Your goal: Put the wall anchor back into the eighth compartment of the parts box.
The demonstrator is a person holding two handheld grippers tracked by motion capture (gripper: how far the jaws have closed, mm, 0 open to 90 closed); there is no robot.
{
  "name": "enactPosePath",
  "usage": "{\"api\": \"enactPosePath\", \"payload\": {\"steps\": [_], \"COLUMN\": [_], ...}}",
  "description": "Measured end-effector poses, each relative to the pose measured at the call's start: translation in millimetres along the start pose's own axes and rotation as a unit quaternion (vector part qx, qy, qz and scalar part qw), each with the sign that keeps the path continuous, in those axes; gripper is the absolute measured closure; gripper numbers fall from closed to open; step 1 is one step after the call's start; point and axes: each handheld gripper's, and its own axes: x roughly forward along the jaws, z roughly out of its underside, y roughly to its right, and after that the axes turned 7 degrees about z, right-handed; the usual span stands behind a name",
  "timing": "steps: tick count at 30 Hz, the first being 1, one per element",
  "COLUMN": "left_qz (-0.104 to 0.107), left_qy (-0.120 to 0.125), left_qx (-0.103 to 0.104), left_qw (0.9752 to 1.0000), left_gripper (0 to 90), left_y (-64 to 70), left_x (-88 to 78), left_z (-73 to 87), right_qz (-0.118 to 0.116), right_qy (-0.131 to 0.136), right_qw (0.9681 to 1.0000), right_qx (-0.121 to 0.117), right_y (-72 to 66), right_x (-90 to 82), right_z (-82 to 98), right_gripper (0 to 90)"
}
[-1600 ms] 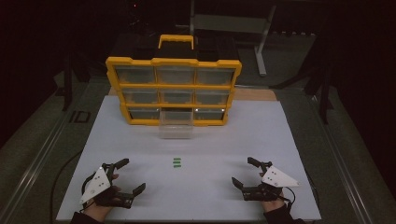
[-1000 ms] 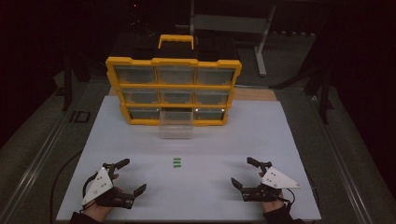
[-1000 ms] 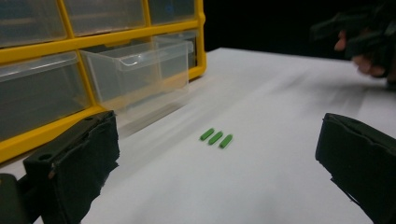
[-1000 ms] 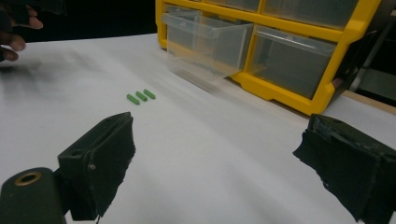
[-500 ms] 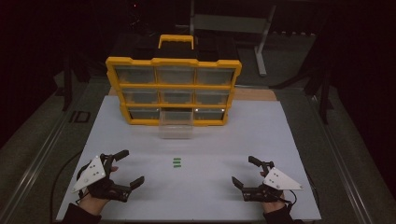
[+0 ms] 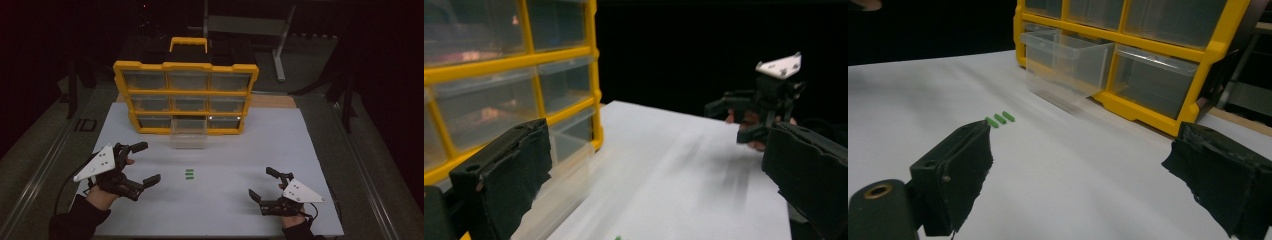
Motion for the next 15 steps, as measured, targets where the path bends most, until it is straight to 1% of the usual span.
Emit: {"api": "enactPosePath", "payload": {"steps": [1, 4, 9, 12, 15], "left_qz": [0.006, 0.015, 0.037, 0.056, 0.065], "left_qy": [-0.003, -0.011, -0.022, -0.024, -0.030], "left_qx": [0.002, 0.013, 0.021, 0.017, 0.014], "left_qw": [1.0000, 0.9997, 0.9989, 0.9980, 0.9973], "left_gripper": [0.0, 0.0, 0.0, 0.0, 0.0], "left_y": [-1.3, -5.0, -10.7, -13.6, -16.6], "left_x": [2.4, 9.5, 22.6, 32.2, 43.1], "left_z": [-2.1, -7.8, -15.3, -16.8, -15.1], "right_qz": [-0.002, -0.002, -0.002, -0.003, -0.004], "right_qy": [0.001, 0.001, -0.002, -0.003, -0.002], "right_qw": [1.0000, 1.0000, 1.0000, 1.0000, 1.0000], "right_qx": [0.000, -0.002, -0.003, -0.003, -0.004], "right_y": [0.0, 0.0, -0.9, -0.9, -1.1], "right_x": [0.0, 0.4, 0.9, 1.3, 1.4], "right_z": [0.1, 0.4, 0.5, 0.7, 0.6], "right_gripper": [9.1, 9.2, 9.1, 9.1, 9.2]}}
